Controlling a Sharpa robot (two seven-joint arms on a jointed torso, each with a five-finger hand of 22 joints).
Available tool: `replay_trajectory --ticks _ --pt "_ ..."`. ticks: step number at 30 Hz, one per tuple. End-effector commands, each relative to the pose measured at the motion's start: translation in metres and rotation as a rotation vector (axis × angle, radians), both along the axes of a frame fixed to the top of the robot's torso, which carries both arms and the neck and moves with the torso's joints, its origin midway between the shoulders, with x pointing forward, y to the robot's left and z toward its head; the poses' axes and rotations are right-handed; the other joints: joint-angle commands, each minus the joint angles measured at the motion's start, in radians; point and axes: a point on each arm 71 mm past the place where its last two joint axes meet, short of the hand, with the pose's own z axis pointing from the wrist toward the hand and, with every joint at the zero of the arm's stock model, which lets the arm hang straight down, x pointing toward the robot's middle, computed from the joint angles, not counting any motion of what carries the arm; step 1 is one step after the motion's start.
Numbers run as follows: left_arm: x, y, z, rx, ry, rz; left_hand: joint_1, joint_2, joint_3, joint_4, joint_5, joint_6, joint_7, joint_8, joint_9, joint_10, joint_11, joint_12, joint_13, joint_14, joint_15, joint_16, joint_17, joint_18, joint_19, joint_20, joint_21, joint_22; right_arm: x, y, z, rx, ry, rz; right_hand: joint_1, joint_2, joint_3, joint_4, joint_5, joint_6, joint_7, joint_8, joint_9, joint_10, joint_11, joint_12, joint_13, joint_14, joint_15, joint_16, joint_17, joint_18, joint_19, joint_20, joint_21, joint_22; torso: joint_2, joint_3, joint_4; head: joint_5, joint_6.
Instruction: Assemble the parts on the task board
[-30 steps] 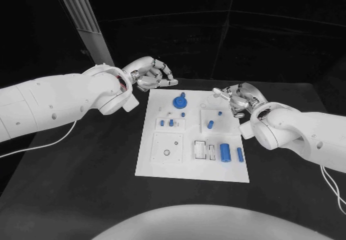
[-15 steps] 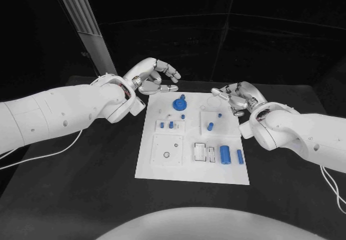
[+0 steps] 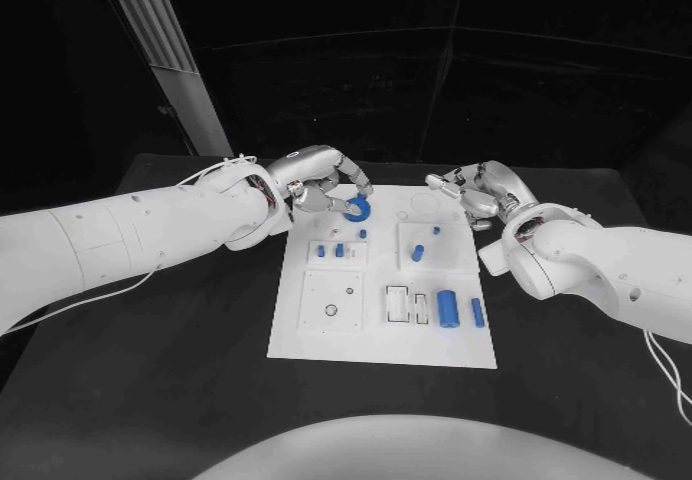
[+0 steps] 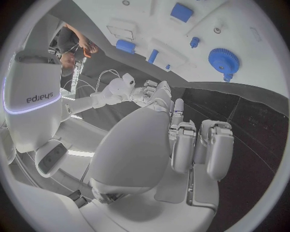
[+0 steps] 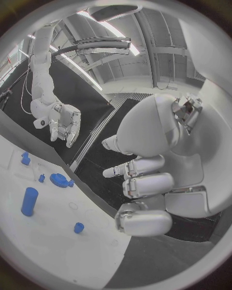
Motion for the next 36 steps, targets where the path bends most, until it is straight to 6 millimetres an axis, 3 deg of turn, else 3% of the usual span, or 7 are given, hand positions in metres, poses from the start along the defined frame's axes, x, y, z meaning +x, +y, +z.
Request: replay_trajectory --ticks 1,14,36 --pt "-0.002 -0.007 -0.006 0.158 -0.090 -0.038 0.005 0.011 0.009 0.003 -0.008 0.020 0.001 -0.008 -0.006 0.015 -0.003 -0.006 -0.014 0.104 -0.004 0.003 0.263 -0.007 0.103 0.001 0.004 0.263 0.000 0.000 0.002 -0.002 -0.020 -0.001 0.008 -0.001 -0.006 -0.001 0.003 0.005 -0.001 0.002 -0.001 0.104 -0.004 0.002 0.261 0.104 -0.009 0.002 0.263 0.017 0.004 -0.003 0.005 0.161 0.000 0.0001 -0.0002 -0.001 -0.003" --pt "0.000 -0.022 -0.016 0.300 -0.124 -0.042 0.020 0.016 0.019 0.003 -0.016 0.053 -0.004 -0.029 -0.025 0.052 -0.006 -0.024 -0.051 0.104 -0.007 0.003 0.263 -0.007 0.103 -0.002 0.004 0.263 0.000 0.000 0.001 -0.004 -0.009 -0.002 0.008 -0.001 -0.006 -0.001 0.002 0.004 -0.001 0.002 -0.001 0.104 -0.004 0.002 0.261 0.104 -0.009 0.002 0.263 0.017 0.004 -0.003 0.005 0.161 -0.001 0.0006 0.0005 -0.004 -0.009" --pt "0.003 -0.038 -0.025 0.402 -0.115 -0.057 0.026 0.016 0.022 0.004 -0.017 0.061 -0.006 -0.044 -0.037 0.057 -0.012 -0.043 -0.057 0.104 -0.015 0.003 0.263 -0.007 0.103 -0.006 0.004 0.263 -0.001 0.003 0.000 0.015 0.017 0.001 0.009 -0.001 -0.007 0.000 0.001 0.004 -0.001 0.001 -0.002 0.104 -0.004 0.002 0.261 0.104 -0.009 0.002 0.263 0.017 0.003 -0.003 0.004 0.160 -0.001 0.0003 0.0009 -0.004 -0.013"
